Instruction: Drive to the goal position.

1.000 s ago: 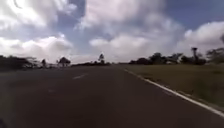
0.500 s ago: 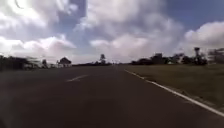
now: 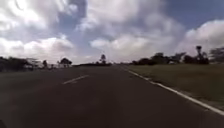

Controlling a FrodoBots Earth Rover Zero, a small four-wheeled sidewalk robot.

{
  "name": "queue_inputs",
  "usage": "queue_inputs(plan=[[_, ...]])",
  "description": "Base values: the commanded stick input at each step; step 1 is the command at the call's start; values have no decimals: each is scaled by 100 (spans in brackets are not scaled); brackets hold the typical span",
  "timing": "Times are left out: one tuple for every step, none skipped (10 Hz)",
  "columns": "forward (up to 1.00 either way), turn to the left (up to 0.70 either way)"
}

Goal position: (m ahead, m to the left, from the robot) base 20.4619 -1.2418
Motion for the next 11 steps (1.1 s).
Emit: queue_inputs(plan=[[100,0],[100,0],[100,0],[100,0],[100,0],[100,0],[100,0],[100,0],[100,0],[100,0],[100,0]])
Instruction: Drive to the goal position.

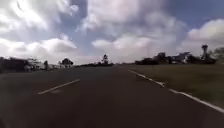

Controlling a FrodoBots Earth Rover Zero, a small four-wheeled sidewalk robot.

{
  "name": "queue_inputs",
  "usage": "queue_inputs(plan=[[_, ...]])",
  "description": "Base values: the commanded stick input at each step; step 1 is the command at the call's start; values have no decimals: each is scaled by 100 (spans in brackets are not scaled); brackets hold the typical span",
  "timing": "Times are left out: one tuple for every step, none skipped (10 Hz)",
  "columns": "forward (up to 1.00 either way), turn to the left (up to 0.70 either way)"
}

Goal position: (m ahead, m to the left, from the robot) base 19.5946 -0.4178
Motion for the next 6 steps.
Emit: queue_inputs(plan=[[100,0],[100,0],[100,0],[100,0],[100,0],[100,0]])
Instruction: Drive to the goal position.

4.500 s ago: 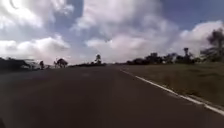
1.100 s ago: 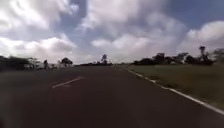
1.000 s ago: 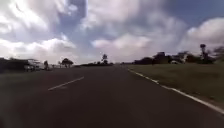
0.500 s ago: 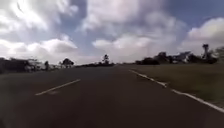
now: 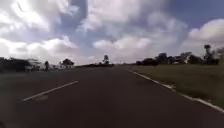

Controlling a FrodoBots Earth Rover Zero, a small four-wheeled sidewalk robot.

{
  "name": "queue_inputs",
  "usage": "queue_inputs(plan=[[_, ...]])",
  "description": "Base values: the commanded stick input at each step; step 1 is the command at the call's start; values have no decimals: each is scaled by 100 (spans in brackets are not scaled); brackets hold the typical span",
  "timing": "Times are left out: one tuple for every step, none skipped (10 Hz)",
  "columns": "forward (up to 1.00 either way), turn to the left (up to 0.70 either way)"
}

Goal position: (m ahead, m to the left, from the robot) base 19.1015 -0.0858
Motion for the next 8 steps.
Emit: queue_inputs(plan=[[100,0],[100,0],[100,0],[100,0],[100,0],[100,0],[100,0],[100,0]])
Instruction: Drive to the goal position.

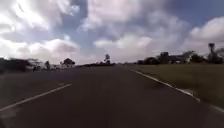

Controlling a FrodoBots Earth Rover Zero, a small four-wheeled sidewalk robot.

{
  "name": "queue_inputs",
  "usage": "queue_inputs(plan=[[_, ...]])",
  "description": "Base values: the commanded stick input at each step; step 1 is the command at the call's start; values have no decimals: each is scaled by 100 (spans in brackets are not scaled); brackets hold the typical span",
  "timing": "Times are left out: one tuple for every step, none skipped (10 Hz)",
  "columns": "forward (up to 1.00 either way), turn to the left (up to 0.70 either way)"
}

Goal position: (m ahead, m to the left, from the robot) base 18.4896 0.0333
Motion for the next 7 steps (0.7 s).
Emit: queue_inputs(plan=[[100,0],[100,0],[100,0],[100,0],[100,0],[100,0],[100,0]])
